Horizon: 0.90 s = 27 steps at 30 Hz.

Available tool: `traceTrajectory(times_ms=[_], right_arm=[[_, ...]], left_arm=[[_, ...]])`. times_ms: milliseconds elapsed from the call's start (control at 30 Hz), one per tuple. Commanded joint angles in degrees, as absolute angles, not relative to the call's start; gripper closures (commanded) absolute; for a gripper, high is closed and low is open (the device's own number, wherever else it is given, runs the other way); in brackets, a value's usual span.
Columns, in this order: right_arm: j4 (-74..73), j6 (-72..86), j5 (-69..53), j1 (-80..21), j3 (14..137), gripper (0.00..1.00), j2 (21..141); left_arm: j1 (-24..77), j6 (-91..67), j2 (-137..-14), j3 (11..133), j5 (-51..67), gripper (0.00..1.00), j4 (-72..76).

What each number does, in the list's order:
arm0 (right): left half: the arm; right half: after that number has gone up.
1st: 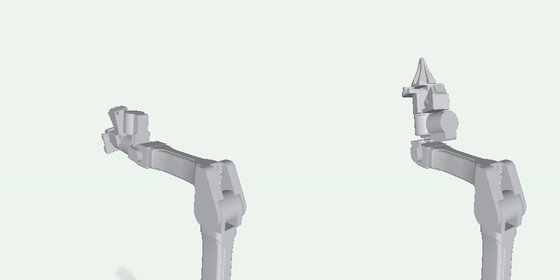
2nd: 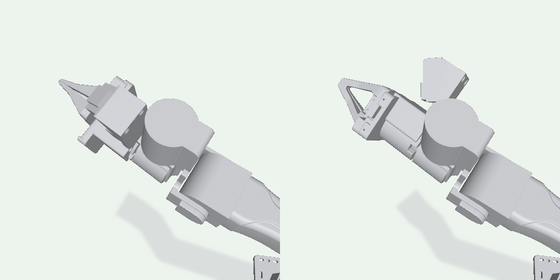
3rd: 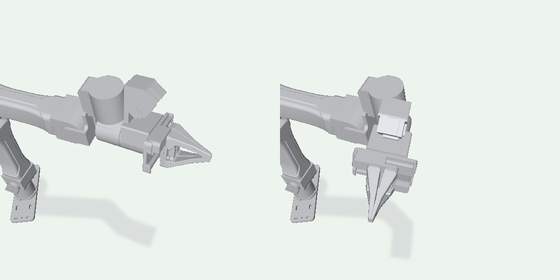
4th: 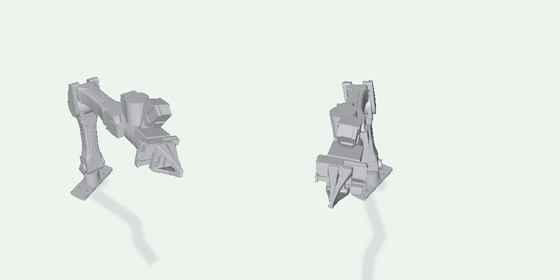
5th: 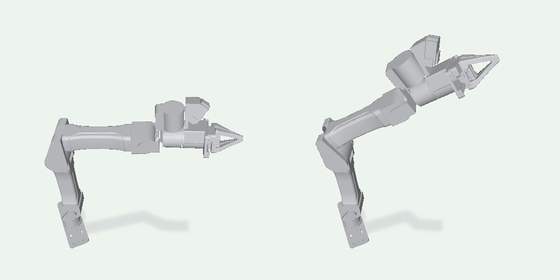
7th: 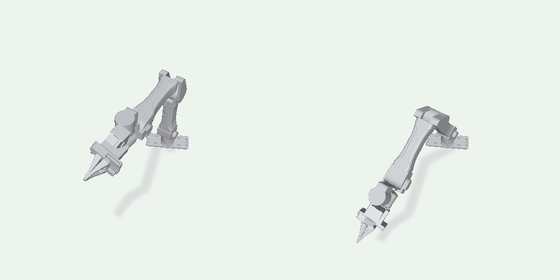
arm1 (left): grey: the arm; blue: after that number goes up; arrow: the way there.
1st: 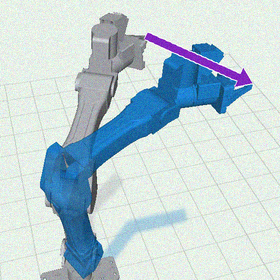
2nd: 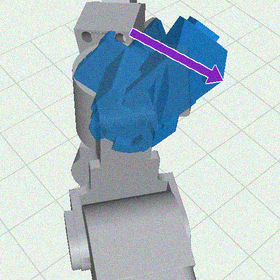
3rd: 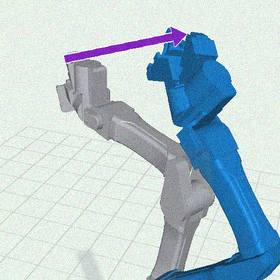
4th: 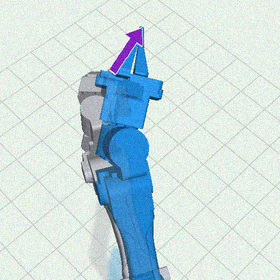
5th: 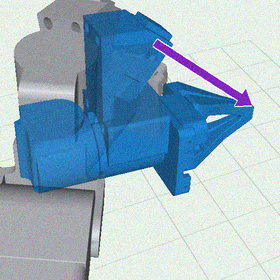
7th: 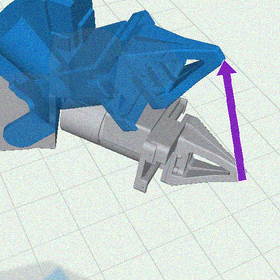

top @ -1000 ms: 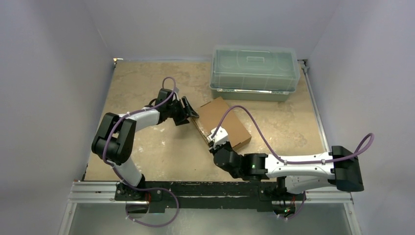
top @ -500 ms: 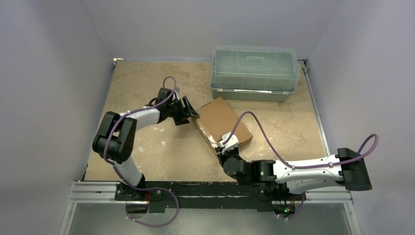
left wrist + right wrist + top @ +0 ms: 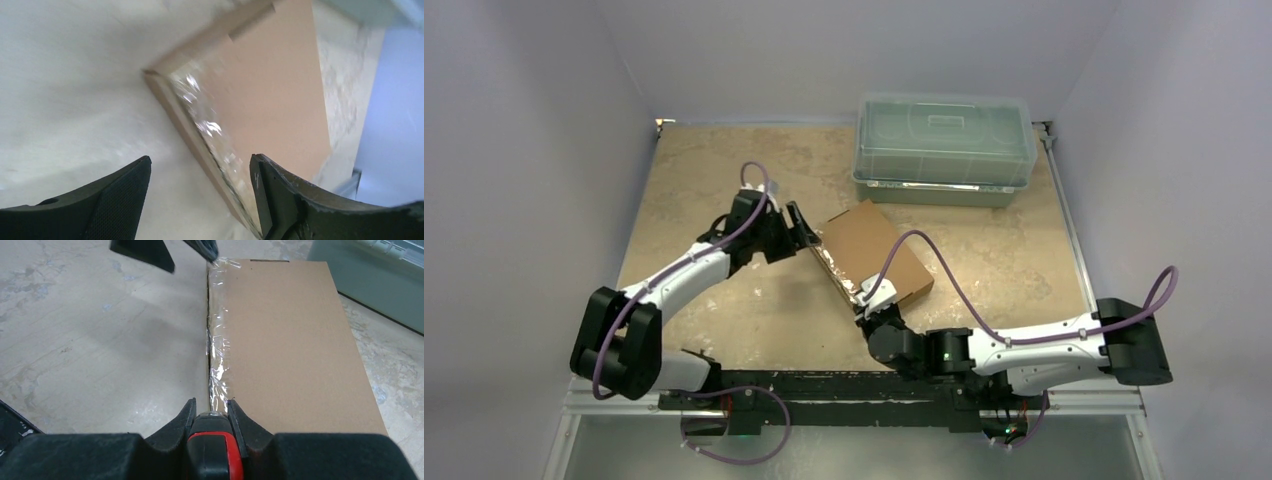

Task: Unpack the express box

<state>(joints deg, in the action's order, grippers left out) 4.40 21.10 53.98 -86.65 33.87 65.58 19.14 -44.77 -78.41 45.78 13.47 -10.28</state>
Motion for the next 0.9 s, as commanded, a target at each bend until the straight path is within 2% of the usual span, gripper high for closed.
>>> traceTrajectory(times_ms=[0,133,333,867], right_arm=[[7.1,19.4,52.2,-87.1,37.3,1.00,67.2],[6.2,18.6,51.7,-87.1,39.0,1.00,68.1],[2.8,18.1,51.6,-87.1,40.7,1.00,69.0],[-2.6,22.5,51.6,-89.6,37.4,1.00,64.3]], left_arm=[[27.6,-49.5,-79.5,42.4,16.2,0.28,-4.3],[29.8,-50.0,-84.2,42.8,14.3,0.29,-1.3],[29.4,-45.0,-89.2,46.9,0.7,0.34,-8.4],[23.7,-44.1,-96.0,47.0,3.3,0.38,-5.8]])
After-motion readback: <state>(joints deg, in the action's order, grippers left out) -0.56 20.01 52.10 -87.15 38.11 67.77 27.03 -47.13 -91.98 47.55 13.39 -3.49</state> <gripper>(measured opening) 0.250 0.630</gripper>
